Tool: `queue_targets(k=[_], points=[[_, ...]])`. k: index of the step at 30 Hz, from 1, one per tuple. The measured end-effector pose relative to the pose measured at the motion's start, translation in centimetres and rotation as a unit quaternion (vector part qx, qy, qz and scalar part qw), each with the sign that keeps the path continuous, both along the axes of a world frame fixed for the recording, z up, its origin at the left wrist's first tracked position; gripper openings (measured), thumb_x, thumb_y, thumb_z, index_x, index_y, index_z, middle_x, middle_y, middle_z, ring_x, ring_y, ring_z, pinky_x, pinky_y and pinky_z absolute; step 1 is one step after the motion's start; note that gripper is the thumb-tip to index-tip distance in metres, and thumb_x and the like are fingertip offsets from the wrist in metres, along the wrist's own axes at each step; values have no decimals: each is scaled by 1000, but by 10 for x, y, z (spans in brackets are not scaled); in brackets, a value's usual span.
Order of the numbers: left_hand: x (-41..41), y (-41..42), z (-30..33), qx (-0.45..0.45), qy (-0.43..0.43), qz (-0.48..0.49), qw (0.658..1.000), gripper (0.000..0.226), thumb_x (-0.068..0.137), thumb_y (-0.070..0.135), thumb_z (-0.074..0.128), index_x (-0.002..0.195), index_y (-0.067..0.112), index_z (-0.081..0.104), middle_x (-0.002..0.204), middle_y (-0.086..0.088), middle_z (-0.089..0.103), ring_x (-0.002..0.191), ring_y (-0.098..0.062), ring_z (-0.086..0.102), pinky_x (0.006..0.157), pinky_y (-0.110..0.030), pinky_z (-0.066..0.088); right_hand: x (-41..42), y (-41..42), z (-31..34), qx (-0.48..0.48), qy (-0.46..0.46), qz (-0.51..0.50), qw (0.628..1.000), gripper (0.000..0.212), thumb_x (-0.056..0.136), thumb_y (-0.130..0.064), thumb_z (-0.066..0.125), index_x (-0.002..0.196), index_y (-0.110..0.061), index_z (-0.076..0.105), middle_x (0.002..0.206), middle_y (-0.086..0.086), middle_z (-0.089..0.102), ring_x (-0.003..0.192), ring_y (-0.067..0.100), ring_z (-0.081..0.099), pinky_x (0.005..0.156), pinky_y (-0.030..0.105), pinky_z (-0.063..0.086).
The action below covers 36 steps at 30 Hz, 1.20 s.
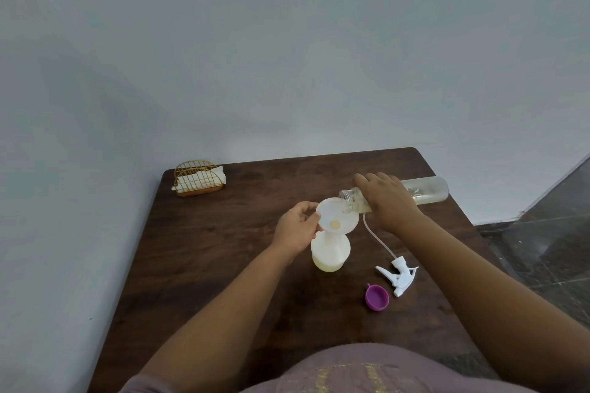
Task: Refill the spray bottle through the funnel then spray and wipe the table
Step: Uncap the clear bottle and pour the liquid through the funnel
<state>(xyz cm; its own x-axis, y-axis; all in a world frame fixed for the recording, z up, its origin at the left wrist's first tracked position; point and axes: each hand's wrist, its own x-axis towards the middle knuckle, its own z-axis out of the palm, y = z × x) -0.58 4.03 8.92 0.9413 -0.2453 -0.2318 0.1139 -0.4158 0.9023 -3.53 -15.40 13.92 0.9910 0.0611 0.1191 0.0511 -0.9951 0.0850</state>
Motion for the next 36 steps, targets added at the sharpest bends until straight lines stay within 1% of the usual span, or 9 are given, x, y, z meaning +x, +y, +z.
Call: queue_targets(k=[2, 4, 14, 19, 25, 32, 36], points=[[0, 0, 0, -2, 1, 0, 1000, 28, 98, 24, 56, 126, 23, 59, 107, 4, 68, 76, -9, 64, 71, -24, 57, 0, 0, 0, 4, 1, 1, 1000, 44, 67, -6, 65, 106, -17, 49, 90, 0, 56, 82, 20, 49, 80, 30, 39], [0, -1, 0, -2, 1, 3, 1000, 28, 98, 24, 56, 126, 23, 59, 106, 5, 67, 76, -9, 64, 71, -23, 57, 0, 0, 0, 5, 1, 1, 1000, 44, 67, -6, 66, 107, -17, 49, 90, 0, 56, 84, 21, 51, 80, 30, 39], [1, 0, -1, -7, 2, 2, 1000, 28, 98, 24, 56, 125, 22, 60, 111, 2, 68, 78, -10, 64, 69, -22, 56, 1, 0, -1, 1, -4, -1, 1000, 44, 67, -5, 65, 106, -17, 50, 90, -1, 56, 85, 21, 52, 79, 30, 38], [1, 0, -1, -10, 3, 3, 1000, 25, 98, 24, 57, 122, 25, 60, 101, 8, 67, 79, -10, 65, 73, -25, 59, 2, 1, 0, -1, 4, -1, 1000, 44, 67, -7, 66, 105, -18, 48, 91, -2, 56, 86, 21, 51, 80, 30, 39], [0, 1, 0, -7, -2, 1, 1000, 25, 98, 24, 56, 123, 24, 60, 105, 6, 67, 78, -9, 65, 69, -22, 57, 2, 0, -3, -4, 5, -4, 1000, 45, 66, -8, 67, 106, -19, 48, 91, -2, 56, 85, 20, 51, 80, 30, 40], [-1, 0, 0, -5, -3, 0, 1000, 26, 98, 25, 57, 124, 24, 59, 107, 6, 67, 80, -10, 66, 72, -23, 58, 0, 0, -3, -1, -2, -5, 1000, 44, 66, -8, 67, 104, -19, 49, 88, -2, 55, 83, 21, 50, 79, 30, 39], [-1, 0, -1, -4, -3, 0, 1000, 26, 98, 25, 57, 124, 24, 60, 104, 5, 68, 78, -10, 65, 72, -24, 58, 0, -2, -3, 1, -4, -7, 1000, 43, 66, -9, 66, 104, -19, 49, 88, -2, 55, 83, 21, 51, 79, 30, 41]])
